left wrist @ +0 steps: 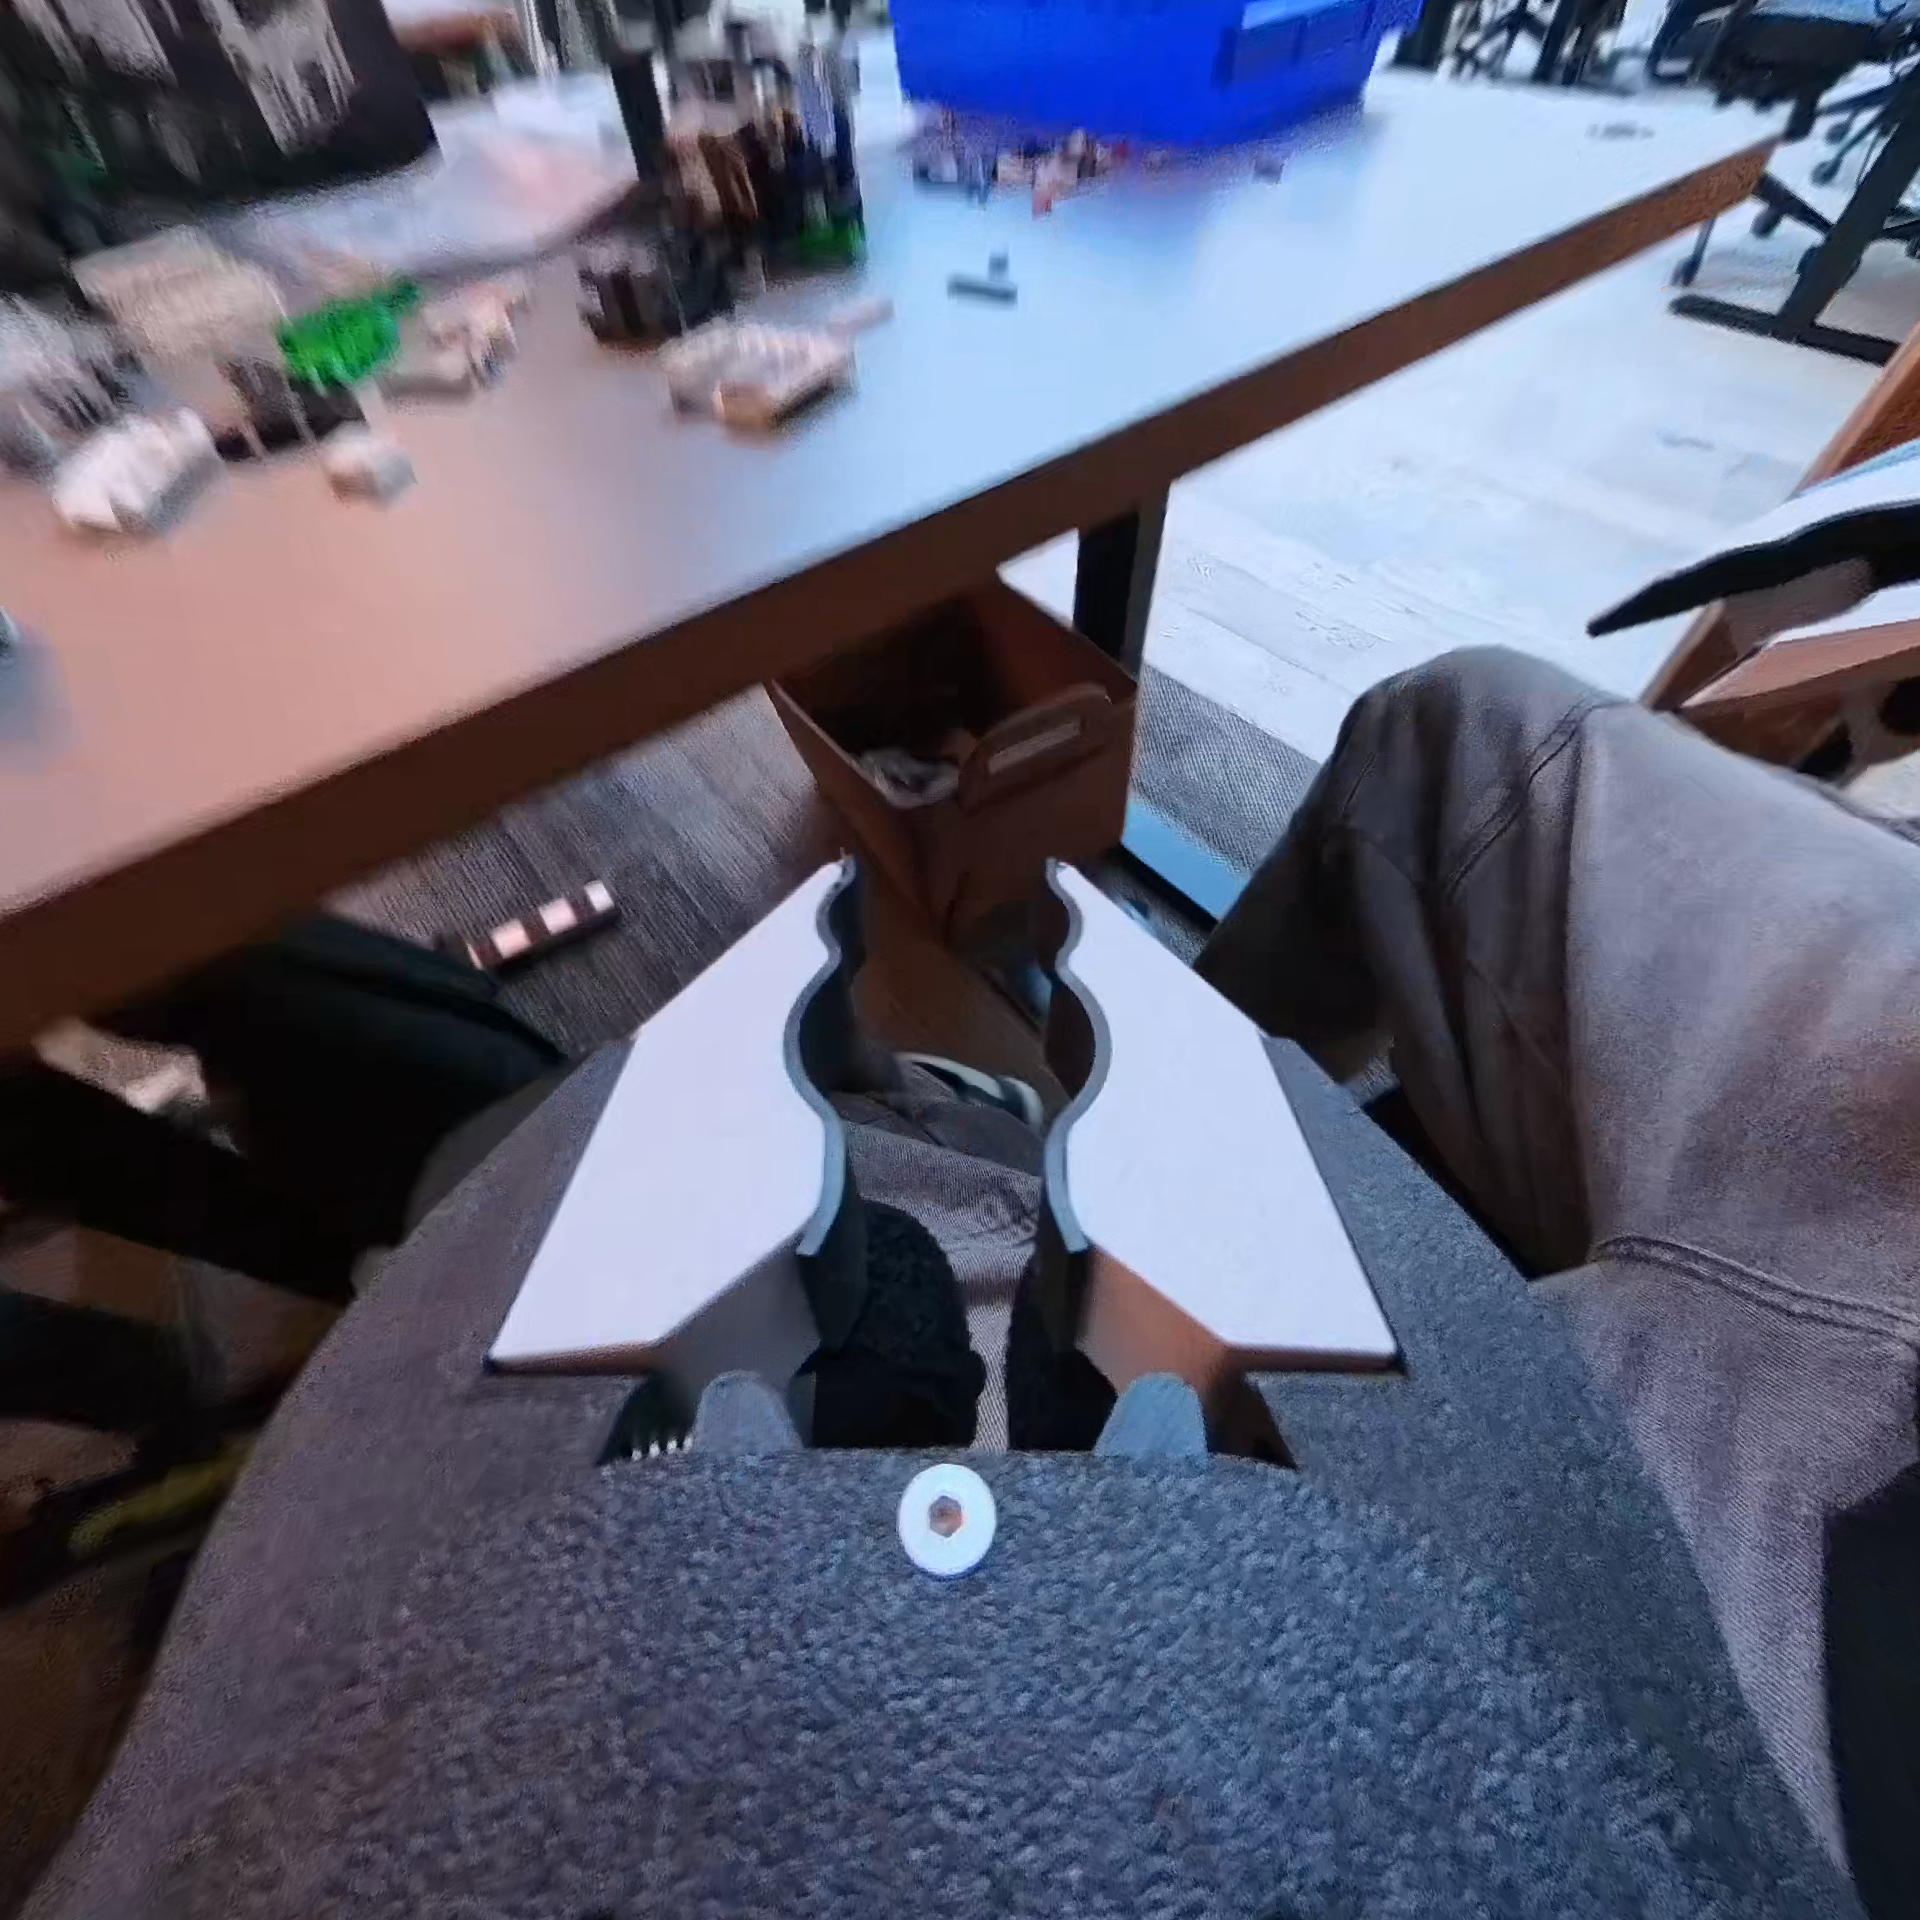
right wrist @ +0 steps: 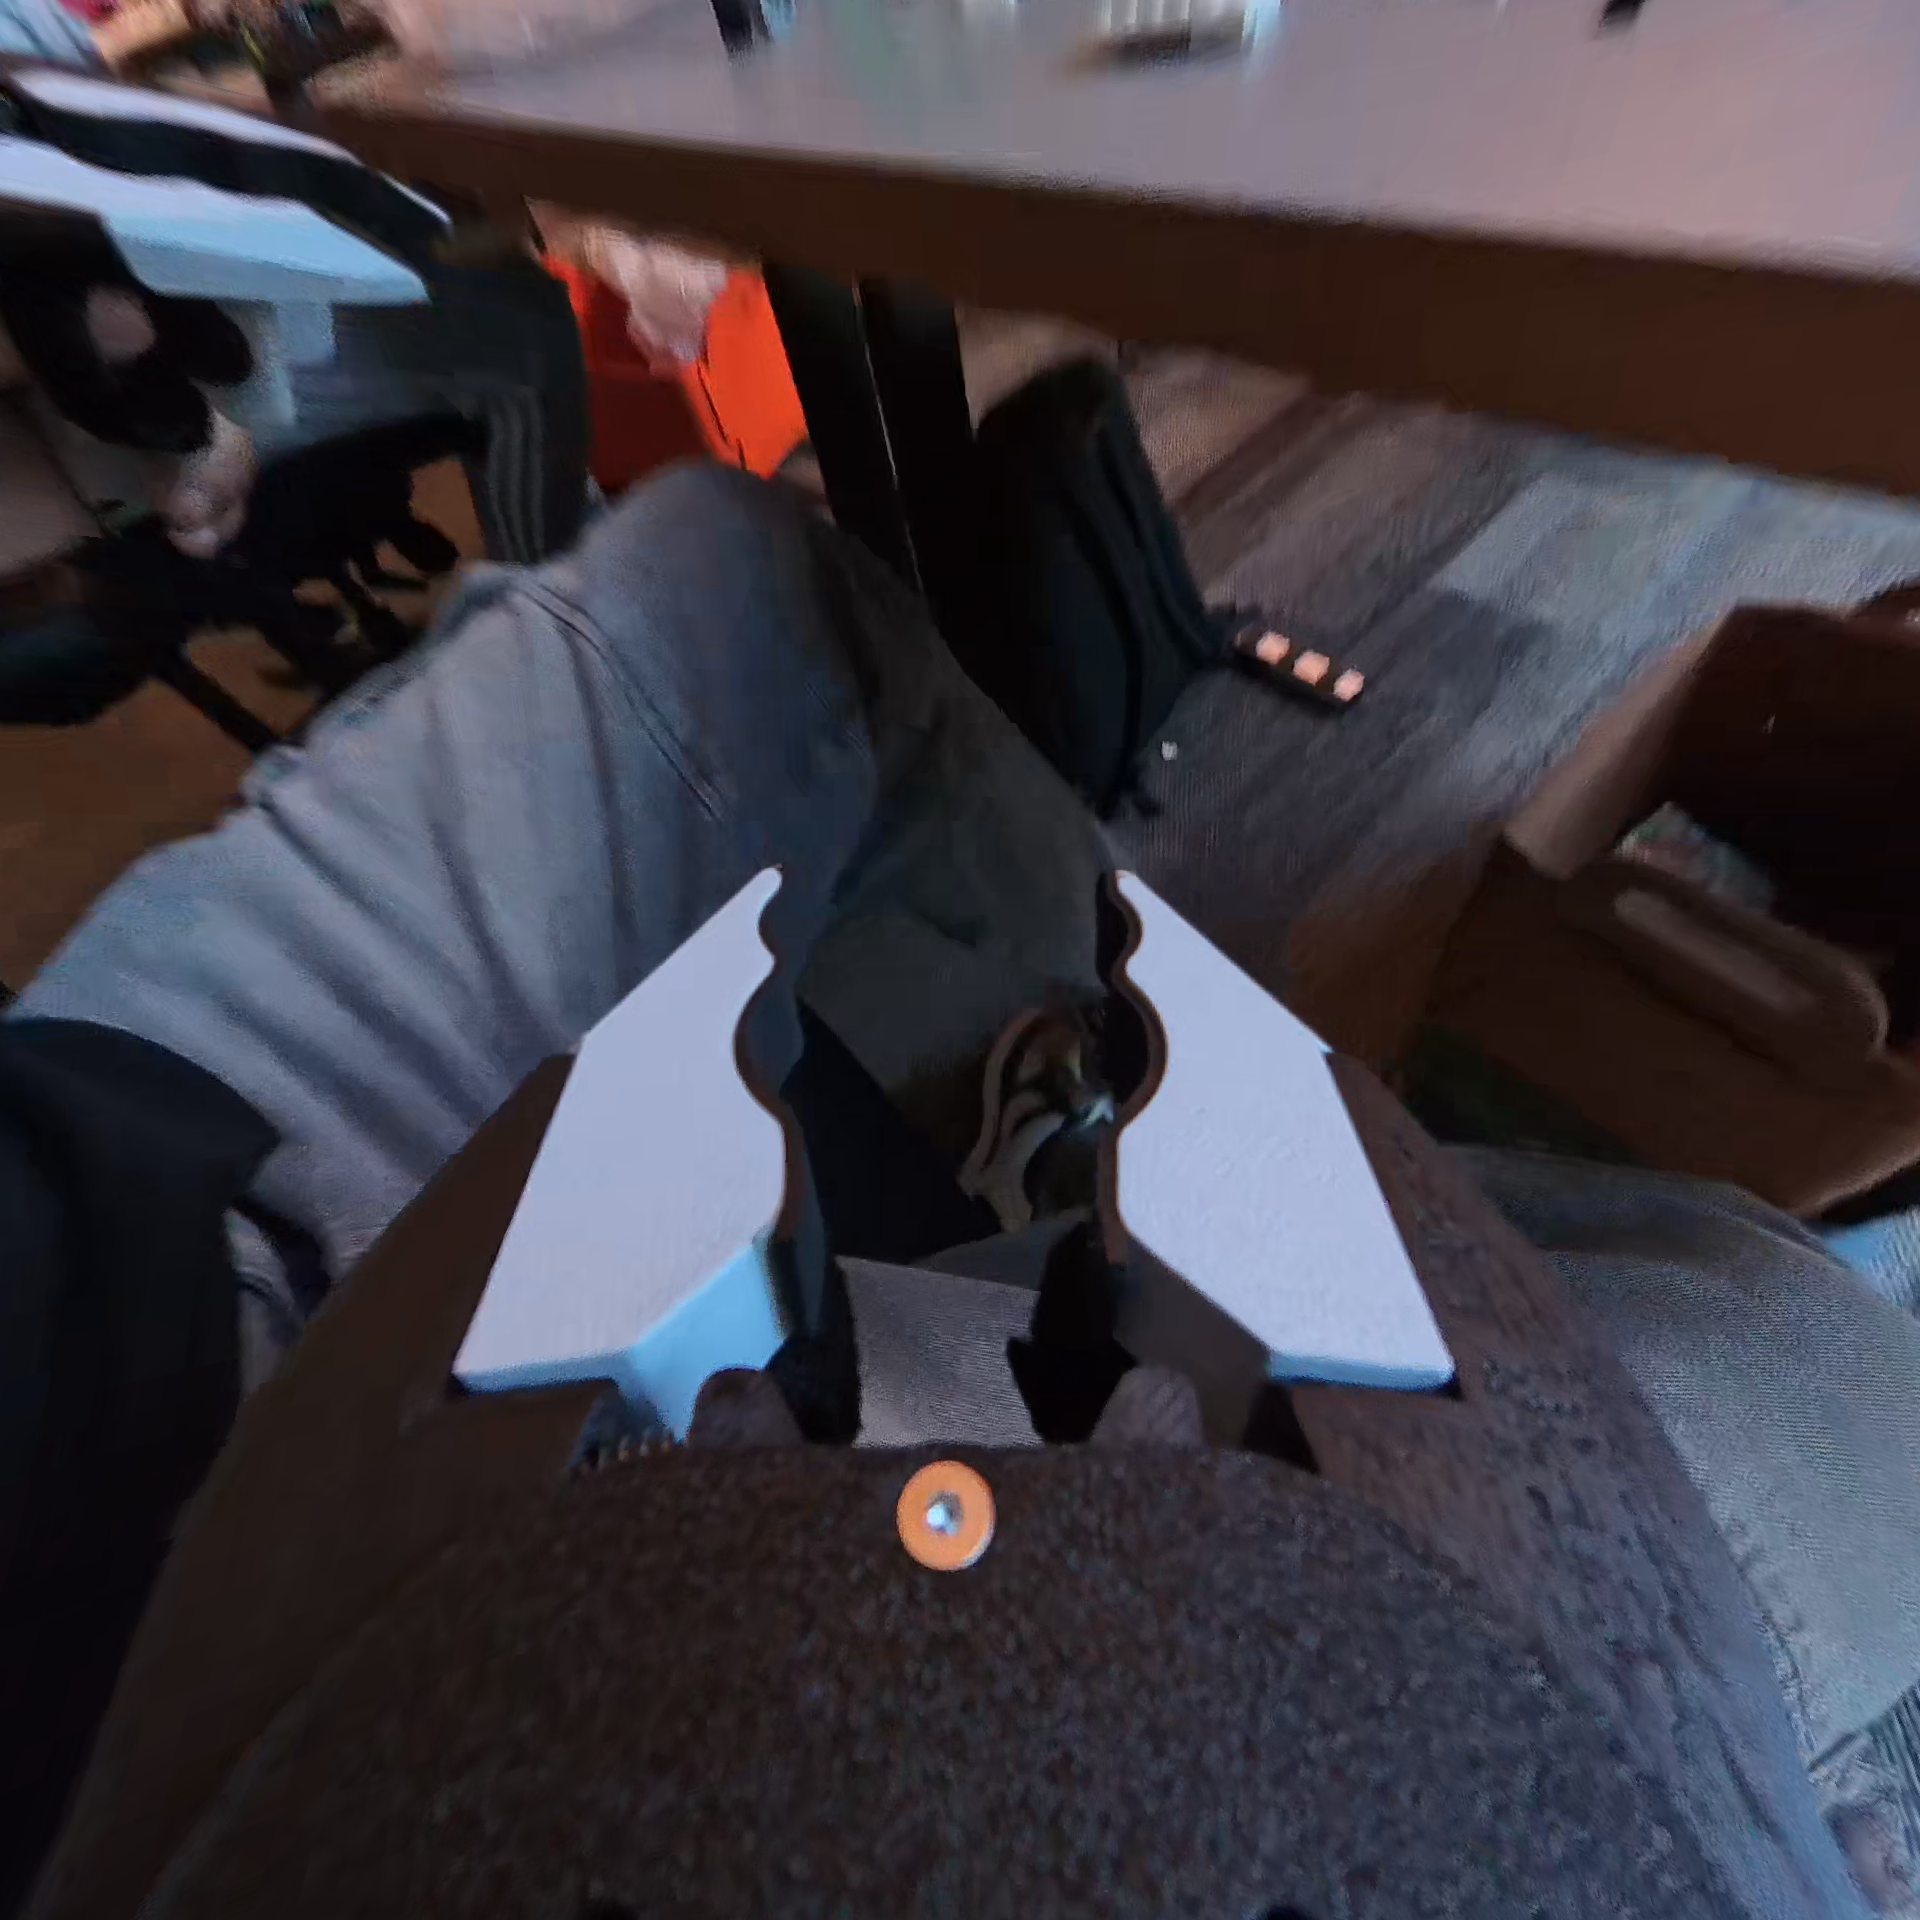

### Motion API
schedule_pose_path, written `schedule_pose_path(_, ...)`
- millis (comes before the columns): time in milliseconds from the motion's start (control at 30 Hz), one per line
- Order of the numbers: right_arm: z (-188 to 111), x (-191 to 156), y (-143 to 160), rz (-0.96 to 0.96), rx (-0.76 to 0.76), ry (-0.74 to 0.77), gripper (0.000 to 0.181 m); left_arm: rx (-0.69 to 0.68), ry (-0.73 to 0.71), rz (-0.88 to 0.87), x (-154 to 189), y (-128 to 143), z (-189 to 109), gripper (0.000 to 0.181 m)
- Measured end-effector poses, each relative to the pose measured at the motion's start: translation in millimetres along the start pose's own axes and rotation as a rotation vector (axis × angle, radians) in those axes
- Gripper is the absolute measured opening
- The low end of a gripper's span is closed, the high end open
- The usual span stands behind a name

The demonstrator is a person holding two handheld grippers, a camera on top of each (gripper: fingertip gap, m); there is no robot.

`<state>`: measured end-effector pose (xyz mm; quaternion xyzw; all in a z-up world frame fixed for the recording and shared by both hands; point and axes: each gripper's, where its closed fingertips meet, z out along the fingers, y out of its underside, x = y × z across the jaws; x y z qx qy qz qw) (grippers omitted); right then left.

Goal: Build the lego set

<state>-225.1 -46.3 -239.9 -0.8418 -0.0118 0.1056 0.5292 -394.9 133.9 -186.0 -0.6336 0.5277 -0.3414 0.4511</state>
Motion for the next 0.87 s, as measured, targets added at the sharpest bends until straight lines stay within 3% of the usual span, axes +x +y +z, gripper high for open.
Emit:
schedule_pose_path(33,-1,1,14,0.009,-0.048,0.001,0.059,-0.049,0.008,-0.025,4,15,-4,0.031)
schedule_pose_path(200,5,7,51,0.042,-0.162,-0.056,0.059,-0.243,-0.037,-0.042,13,70,-27,0.031)
schedule_pose_path(300,26,31,84,0.046,-0.232,-0.053,0.057,-0.316,-0.049,-0.087,22,95,-45,0.032)
schedule_pose_path(433,87,71,133,0.089,-0.264,-0.071,0.057,-0.284,-0.065,-0.174,28,96,-56,0.032)
schedule_pose_path(567,159,104,162,0.129,-0.206,-0.073,0.056,-0.343,-0.024,-0.207,44,109,-45,0.032)
schedule_pose_path(700,194,111,172,0.215,-0.164,-0.115,0.056,-0.424,0.02,-0.037,49,124,-5,0.031)
schedule_pose_path(767,184,97,161,0.306,-0.157,-0.192,0.055,-0.485,0.104,0.042,50,143,35,0.036)
schedule_pose_path(800,175,91,155,0.329,-0.163,-0.221,0.056,-0.536,0.172,0.058,53,158,60,0.047)
schedule_pose_path(867,150,89,146,0.357,-0.224,-0.245,0.063,-0.625,0.303,0.119,56,193,118,0.049)
